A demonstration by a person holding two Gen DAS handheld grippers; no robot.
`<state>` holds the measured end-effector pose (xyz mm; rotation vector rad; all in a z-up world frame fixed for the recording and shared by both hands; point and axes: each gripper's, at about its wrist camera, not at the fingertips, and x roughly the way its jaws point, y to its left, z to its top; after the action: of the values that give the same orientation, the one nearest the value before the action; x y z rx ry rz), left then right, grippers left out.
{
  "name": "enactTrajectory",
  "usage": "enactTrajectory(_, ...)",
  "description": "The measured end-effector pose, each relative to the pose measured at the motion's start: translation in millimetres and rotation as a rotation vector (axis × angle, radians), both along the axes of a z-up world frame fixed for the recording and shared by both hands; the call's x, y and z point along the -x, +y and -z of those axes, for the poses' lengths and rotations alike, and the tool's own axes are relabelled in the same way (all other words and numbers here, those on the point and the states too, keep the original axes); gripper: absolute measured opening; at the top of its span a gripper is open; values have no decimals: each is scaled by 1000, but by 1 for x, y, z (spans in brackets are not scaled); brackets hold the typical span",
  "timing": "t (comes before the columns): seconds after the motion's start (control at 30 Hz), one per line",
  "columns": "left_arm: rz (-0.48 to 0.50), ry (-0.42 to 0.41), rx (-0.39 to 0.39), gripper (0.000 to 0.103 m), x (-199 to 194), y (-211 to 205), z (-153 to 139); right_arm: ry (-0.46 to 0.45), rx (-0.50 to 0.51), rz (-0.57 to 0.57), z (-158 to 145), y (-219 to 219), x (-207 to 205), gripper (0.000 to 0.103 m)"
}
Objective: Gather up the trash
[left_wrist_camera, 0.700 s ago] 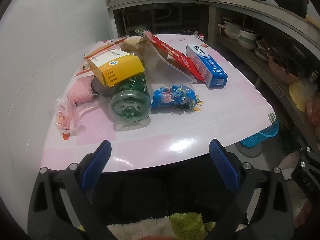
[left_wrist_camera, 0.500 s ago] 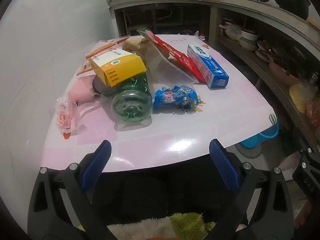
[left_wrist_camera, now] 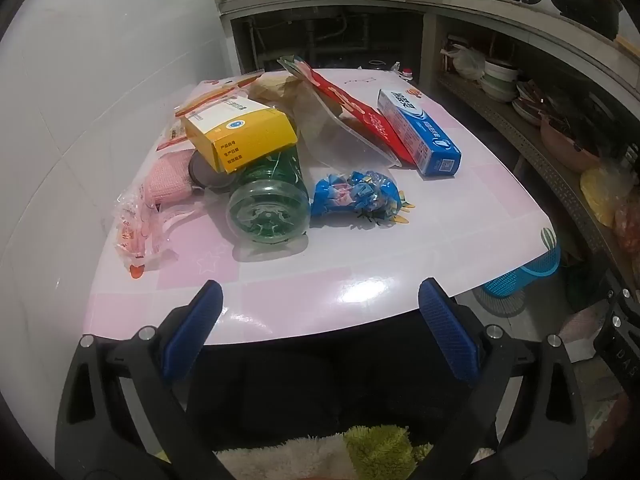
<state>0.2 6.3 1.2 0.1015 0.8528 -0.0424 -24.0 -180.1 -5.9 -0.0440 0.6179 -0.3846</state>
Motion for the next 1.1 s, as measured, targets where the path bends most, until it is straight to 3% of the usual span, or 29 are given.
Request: enactTrajectory(1.1, -3, 2, 4, 94, -1, 1, 1, -10, 7, -1, -8, 1, -2, 97)
